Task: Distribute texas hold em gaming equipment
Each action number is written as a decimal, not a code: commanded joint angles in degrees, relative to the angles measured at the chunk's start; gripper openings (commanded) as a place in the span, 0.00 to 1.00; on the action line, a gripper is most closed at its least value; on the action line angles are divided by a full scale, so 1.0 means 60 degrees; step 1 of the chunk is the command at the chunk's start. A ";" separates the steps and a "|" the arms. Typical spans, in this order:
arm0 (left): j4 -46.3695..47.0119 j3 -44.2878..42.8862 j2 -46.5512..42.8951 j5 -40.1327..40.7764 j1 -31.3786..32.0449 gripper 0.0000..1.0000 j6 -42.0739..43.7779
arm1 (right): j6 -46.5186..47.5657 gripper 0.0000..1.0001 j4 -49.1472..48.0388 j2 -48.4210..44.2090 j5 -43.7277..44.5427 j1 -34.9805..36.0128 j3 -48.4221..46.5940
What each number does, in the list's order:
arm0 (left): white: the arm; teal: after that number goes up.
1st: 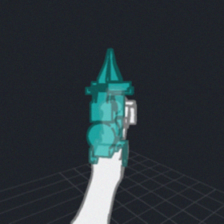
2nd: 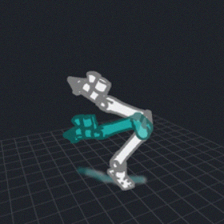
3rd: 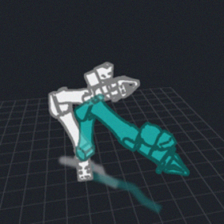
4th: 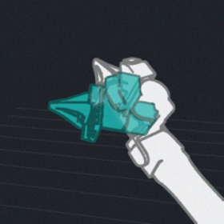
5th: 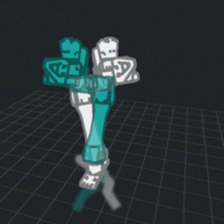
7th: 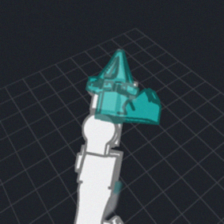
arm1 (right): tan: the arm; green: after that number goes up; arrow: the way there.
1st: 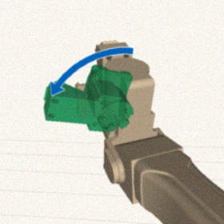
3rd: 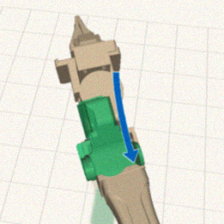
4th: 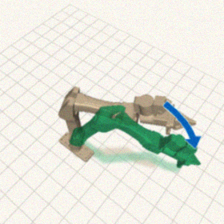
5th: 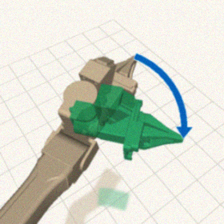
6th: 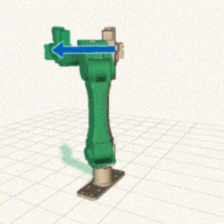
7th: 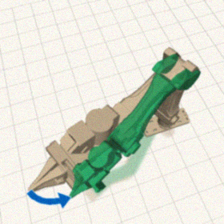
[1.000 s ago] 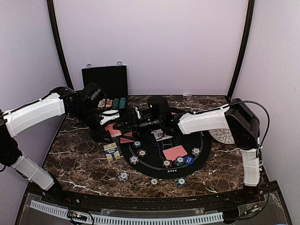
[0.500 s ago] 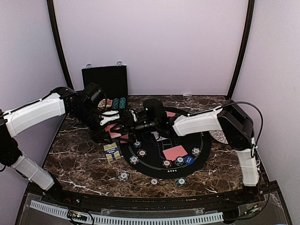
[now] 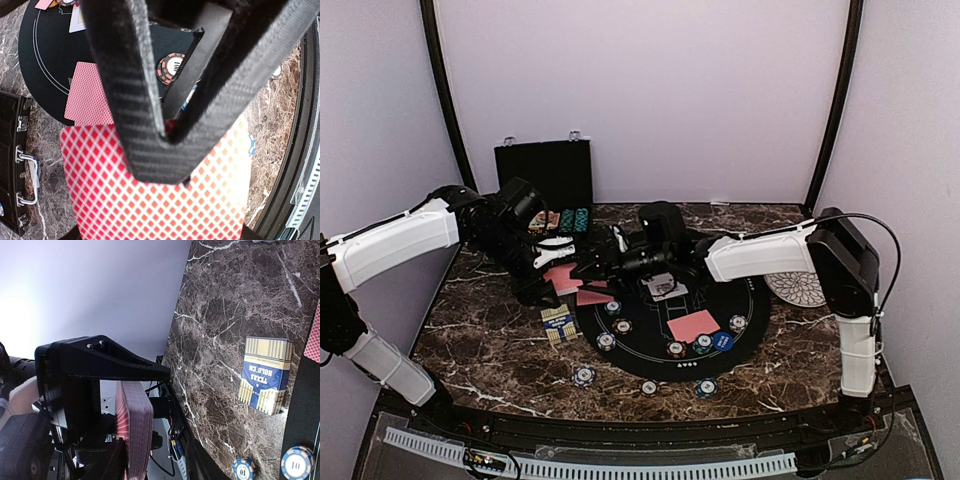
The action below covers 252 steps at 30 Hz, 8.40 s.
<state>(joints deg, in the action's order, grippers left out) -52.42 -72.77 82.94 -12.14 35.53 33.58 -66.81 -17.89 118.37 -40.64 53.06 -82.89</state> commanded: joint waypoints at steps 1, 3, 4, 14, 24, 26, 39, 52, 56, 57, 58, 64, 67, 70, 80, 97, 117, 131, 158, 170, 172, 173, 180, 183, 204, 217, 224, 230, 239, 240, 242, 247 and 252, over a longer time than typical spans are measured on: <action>-0.0072 -0.0137 -0.0188 -0.0068 -0.0027 0.00 -0.0032 | 0.0195 0.36 0.0369 -0.0618 0.0197 -0.0113 0.0278; -0.0063 -0.0109 -0.0191 -0.0021 -0.0021 0.00 -0.0018 | 0.0060 0.32 0.0105 -0.0830 0.0171 -0.0114 0.0404; -0.0050 -0.0098 -0.0186 -0.0007 -0.0026 0.00 -0.0017 | -0.0048 0.31 -0.0070 -0.0912 0.0150 -0.0109 0.0468; -0.0002 -0.0059 -0.0111 0.0072 -0.0022 0.00 -0.0005 | -0.0467 0.24 -0.0660 -0.0844 -0.0024 0.0021 0.0553; -0.0022 -0.0004 -0.0130 0.0099 -0.0018 0.00 0.0024 | -0.0418 0.13 -0.0479 -0.0597 -0.0149 0.0159 0.0238; -0.0010 0.0012 -0.0140 0.0104 -0.0018 0.00 0.0027 | -0.0335 0.13 -0.0340 -0.0590 -0.0176 0.0151 0.0197; -0.0012 0.0058 -0.0147 0.0124 -0.0018 0.00 0.0015 | -0.0242 0.20 -0.0281 -0.0460 -0.0462 0.0252 -0.0026; -0.0057 0.0026 -0.0122 0.0096 -0.0026 0.00 -0.0001 | -0.0372 0.00 -0.0508 -0.0812 -0.0441 0.0027 0.0532; -0.0058 0.0061 -0.0132 0.0116 -0.0020 0.00 -0.0001 | -0.0461 0.00 -0.0710 -0.1057 -0.0447 -0.0102 0.0816; -0.0064 0.0070 -0.0137 0.0119 -0.0019 0.00 -0.0001 | -0.0498 0.00 -0.0798 -0.1116 -0.0461 -0.0144 0.0897; -0.0065 0.0072 -0.0140 0.0112 -0.0018 0.00 -0.0001 | -0.0541 0.00 -0.0876 -0.1185 -0.0462 -0.0186 0.0984; -0.0054 0.0098 -0.0129 0.0137 -0.0022 0.00 0.0006 | -0.0507 0.00 -0.0933 -0.1900 -0.0433 -0.0575 0.1679; -0.0032 0.0168 -0.0139 0.0238 -0.0026 0.00 0.0013 | -0.0229 0.00 -0.0514 -0.2410 -0.0381 -0.0866 0.2107; 0.0030 0.0238 -0.0141 0.0313 -0.0019 0.00 0.0029 | 0.0396 0.00 0.0503 -0.2995 -0.0244 -0.1216 0.2429; 0.0123 0.0268 -0.0085 0.0426 -0.0018 0.00 0.0013 | 0.3323 0.00 0.5638 -0.4263 0.1568 -0.2269 0.2128; 0.0084 0.0214 -0.0042 0.0434 -0.0019 0.00 0.0026 | 0.5952 0.00 1.2318 -0.2254 0.8812 -0.1460 -0.2009; -0.0073 0.0124 -0.0152 0.0505 -0.0019 0.00 0.0019 | 0.6262 0.00 1.6516 0.3005 1.3369 0.1378 -0.6722; -0.0132 0.0044 -0.0140 0.0485 -0.0025 0.00 -0.0017 | 0.6340 0.00 1.6106 0.4794 1.2150 0.1679 -0.8696; -0.0246 -0.0025 -0.0104 0.0332 -0.0018 0.00 -0.0001 | 0.5295 0.53 0.9985 -0.0080 0.6097 -0.0361 -0.3391; -0.0226 -0.0206 -0.0068 0.0194 -0.0019 0.00 -0.0069 | 0.3554 0.94 0.5166 -0.2772 0.3106 -0.1513 0.0821; -0.0215 -0.0225 -0.0050 0.0154 -0.0022 0.00 -0.0098 | 0.3264 0.98 0.4600 -0.2800 0.2741 -0.1518 0.1122; -0.0191 -0.0240 -0.0027 0.0176 -0.0020 0.00 -0.0101 | 0.3022 0.98 0.4175 -0.2784 0.2496 -0.1497 0.1248; -0.0177 -0.0342 0.0061 0.0142 -0.0020 0.00 -0.0175 | 0.1669 0.99 0.1687 -0.2314 0.1434 -0.0835 0.1438; -0.0193 -0.0403 0.0118 0.0033 -0.0018 0.00 -0.0217 | 0.0953 0.96 0.0491 -0.1994 0.1050 -0.0554 0.1510; -0.0300 -0.0643 0.0167 -0.0273 -0.0018 0.00 -0.0367 | -0.0902 0.78 -0.1909 -0.0477 0.0411 0.0262 0.0992; -0.0327 -0.0645 0.0171 -0.0341 -0.0018 0.00 -0.0354 | -0.1496 0.77 -0.2346 0.0521 0.0292 0.0520 -0.0129; -0.0322 -0.0641 0.0168 -0.0336 -0.0019 0.00 -0.0328 | -0.1814 0.74 -0.2529 0.1070 0.0132 0.0602 -0.0587; -0.0293 -0.0559 0.0199 -0.0331 -0.0018 0.00 -0.0309 | -0.1944 0.73 -0.2497 0.1527 -0.0024 0.0634 -0.1157; -0.0288 -0.0564 0.0285 -0.0284 -0.0018 0.00 -0.0276 | -0.2100 0.71 -0.2220 0.2165 -0.0177 0.0635 -0.1750; -0.0287 -0.0568 0.0277 -0.0278 -0.0025 0.00 -0.0278 | -0.2059 0.71 -0.2168 0.2184 -0.0163 0.0627 -0.1766; -0.0288 -0.0560 0.0252 -0.0276 -0.0019 0.00 -0.0280 | -0.1874 0.70 -0.1834 0.2173 -0.0123 0.0613 -0.1785; -0.0287 -0.0528 0.0198 -0.0214 -0.0026 0.00 -0.0255 | -0.1443 0.67 -0.1315 0.2043 -0.0069 0.0509 -0.1615; -0.0293 -0.0540 0.0174 -0.0165 -0.0019 0.00 -0.0237 | -0.1269 0.64 -0.1260 0.1722 0.0010 0.0349 -0.1056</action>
<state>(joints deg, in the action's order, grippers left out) -53.80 -74.98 85.38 -12.73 35.48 31.86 -76.66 -28.77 130.61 -41.06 56.10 -92.09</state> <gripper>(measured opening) 0.678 0.647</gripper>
